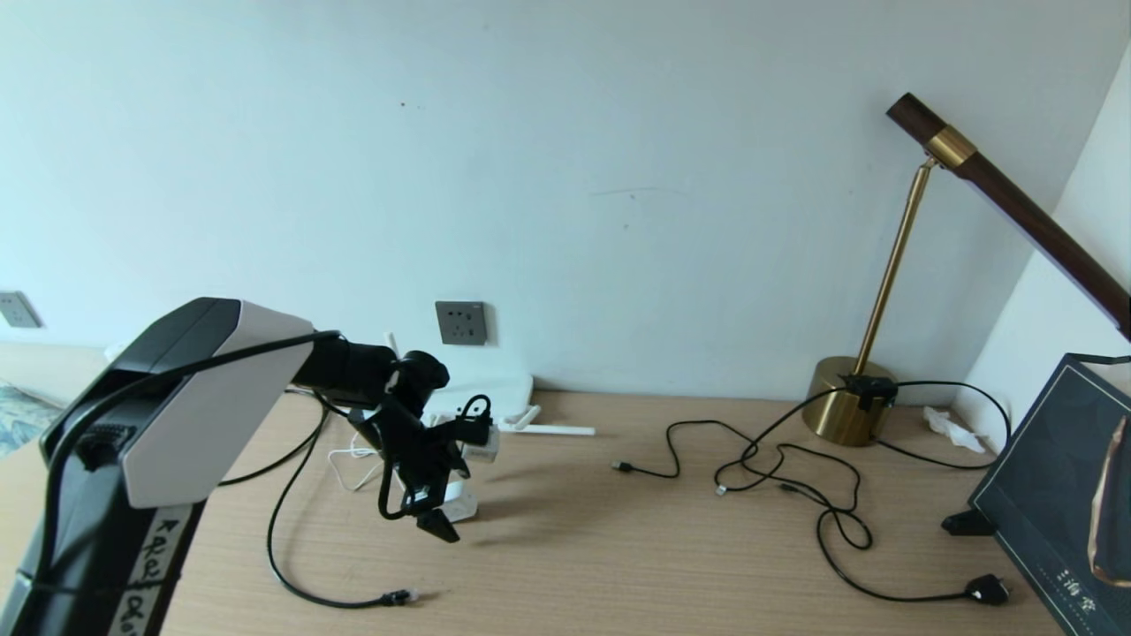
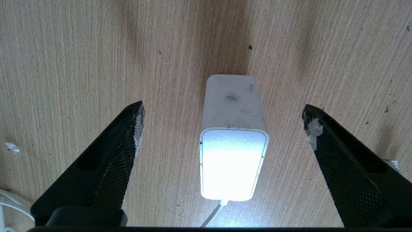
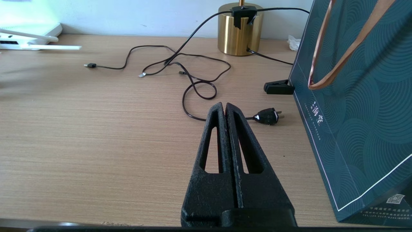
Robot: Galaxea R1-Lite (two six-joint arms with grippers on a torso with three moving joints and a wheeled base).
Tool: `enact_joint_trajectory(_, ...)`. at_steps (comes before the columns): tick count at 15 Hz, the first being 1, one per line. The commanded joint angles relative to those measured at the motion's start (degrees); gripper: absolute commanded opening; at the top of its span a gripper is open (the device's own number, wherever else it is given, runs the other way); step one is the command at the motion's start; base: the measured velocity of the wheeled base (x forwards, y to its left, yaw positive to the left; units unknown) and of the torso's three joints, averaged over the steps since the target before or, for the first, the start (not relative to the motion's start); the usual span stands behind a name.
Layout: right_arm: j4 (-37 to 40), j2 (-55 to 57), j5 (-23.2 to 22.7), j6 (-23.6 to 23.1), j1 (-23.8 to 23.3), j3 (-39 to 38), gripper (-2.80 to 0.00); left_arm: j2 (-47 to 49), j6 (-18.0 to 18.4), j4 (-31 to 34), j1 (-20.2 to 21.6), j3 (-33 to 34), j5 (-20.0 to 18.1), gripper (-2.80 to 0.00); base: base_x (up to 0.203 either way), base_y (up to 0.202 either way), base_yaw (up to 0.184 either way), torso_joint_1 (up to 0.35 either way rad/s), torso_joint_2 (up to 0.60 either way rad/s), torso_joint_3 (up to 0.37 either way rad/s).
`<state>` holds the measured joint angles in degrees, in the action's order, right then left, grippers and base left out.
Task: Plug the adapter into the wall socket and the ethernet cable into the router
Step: Pick up plug
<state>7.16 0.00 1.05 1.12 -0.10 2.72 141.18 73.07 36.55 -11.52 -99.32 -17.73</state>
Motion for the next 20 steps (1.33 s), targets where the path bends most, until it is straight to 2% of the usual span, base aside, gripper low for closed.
enact_joint_trajectory(1,0.05,0.09,0.01,0.02,0.01,0.01,-2.8,0.15,0.39,0.19,0.01,0.0,-0.12,0.0,0.0,0.0,0.0,0.0,0.0,0.0)
enact_joint_trajectory(2,0.05,0.09,0.01,0.02,0.01,0.01,-2.8,0.24,0.34,0.1,0.01,0.0,-0.2,0.0,0.0,0.0,0.0,0.0,0.0,0.0)
enact_joint_trajectory(3,0.05,0.09,0.01,0.02,0.01,0.01,-2.8,0.24,0.32,0.1,0.01,-0.09,-0.2,-2.8,0.0,0.0,0.0,0.0,0.0,0.0)
enact_joint_trajectory(14,0.05,0.09,0.01,0.02,0.01,0.01,-2.8,-0.37,0.36,0.4,0.01,-0.33,-1.0,-2.8,0.0,0.0,0.0,0.0,0.0,0.0)
enact_joint_trajectory(18,0.05,0.0,-0.08,0.02,0.01,0.01,-2.8,-9.55,-1.0,-0.16,0.02,5.86,-8.77,-2.8,0.0,0.0,0.0,0.0,0.0,0.0)
enact_joint_trajectory(20,0.05,0.09,-0.08,-0.07,0.01,0.01,-2.8,-16.46,-2.31,-1.23,1.22,13.27,-13.04,-2.8,0.0,0.0,0.0,0.0,0.0,0.0)
